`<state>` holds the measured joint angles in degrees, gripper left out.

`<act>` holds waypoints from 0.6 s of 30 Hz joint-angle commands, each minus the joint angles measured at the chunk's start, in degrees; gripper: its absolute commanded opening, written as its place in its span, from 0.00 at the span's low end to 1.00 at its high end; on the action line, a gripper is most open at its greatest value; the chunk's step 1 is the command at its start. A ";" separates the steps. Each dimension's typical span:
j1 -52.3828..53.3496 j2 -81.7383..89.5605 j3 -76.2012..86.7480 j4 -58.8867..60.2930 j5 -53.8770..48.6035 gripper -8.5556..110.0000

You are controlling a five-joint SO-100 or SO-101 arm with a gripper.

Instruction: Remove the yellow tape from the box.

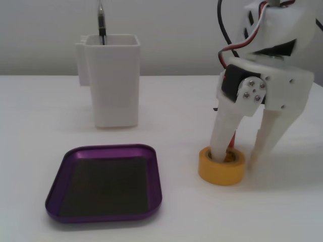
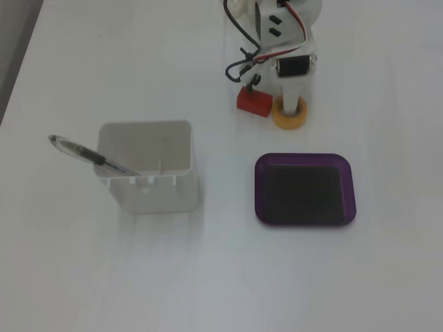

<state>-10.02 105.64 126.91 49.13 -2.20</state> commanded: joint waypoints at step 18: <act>0.35 66.88 26.46 7.38 -0.18 0.23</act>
<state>-9.93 162.77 146.95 56.34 -2.20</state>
